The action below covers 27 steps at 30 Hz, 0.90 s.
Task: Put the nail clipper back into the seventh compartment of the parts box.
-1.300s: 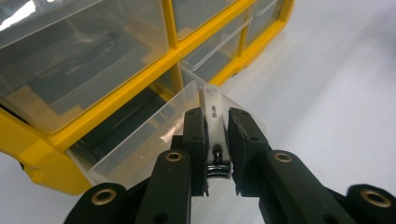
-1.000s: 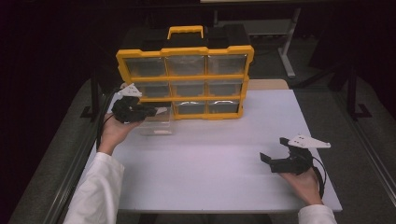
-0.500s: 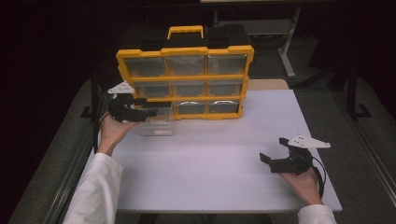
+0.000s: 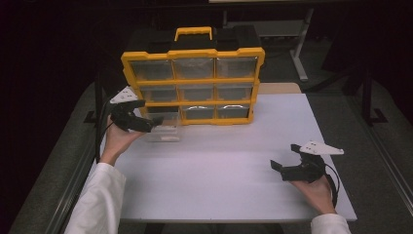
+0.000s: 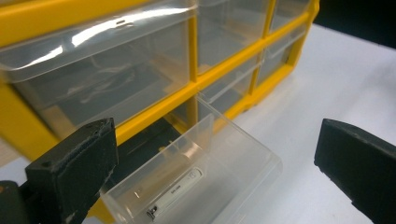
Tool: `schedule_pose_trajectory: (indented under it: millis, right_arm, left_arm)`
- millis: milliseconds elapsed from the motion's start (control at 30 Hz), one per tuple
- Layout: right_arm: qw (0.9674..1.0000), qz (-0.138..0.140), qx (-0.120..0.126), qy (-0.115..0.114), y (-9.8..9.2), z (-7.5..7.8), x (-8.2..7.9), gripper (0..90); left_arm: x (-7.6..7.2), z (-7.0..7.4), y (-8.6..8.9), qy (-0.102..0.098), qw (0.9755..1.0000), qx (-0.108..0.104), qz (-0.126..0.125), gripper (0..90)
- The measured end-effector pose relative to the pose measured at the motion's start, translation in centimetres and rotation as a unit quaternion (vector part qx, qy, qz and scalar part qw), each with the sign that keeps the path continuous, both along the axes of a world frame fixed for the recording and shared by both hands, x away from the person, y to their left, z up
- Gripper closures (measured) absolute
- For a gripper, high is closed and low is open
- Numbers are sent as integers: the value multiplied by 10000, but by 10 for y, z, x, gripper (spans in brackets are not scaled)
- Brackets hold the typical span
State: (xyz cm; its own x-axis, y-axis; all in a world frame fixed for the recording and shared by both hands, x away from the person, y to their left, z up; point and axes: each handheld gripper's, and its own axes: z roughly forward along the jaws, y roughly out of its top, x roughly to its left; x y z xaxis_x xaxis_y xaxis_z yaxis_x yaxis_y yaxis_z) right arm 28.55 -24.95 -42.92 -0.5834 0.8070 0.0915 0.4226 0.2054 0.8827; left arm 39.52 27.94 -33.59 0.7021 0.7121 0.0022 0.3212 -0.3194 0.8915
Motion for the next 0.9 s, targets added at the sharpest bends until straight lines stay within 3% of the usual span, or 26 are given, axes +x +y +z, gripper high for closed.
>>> schedule_pose_trajectory:
  millis: [100, 400, 633, 900]
  right_arm:
    - [10000, -1, -3, 12, 0, 0, 1, 0]
    - [10000, 4, -27, 27, 0, -1, 1, 0]
    - [10000, 3, -24, 32, 0, -1, 1, 0]
    - [10000, -2, -30, 35, 1, -2, 1, 0]
  left_arm:
    - [-8, -5, 10, -124, 9997, -184, 133, 0]
    - [-19, -10, 23, -250, 9986, -382, 261, 0]
    - [-32, -11, 30, -395, 9975, -473, 355, 0]
    - [-39, -16, 40, -390, 9969, -475, 490, 0]
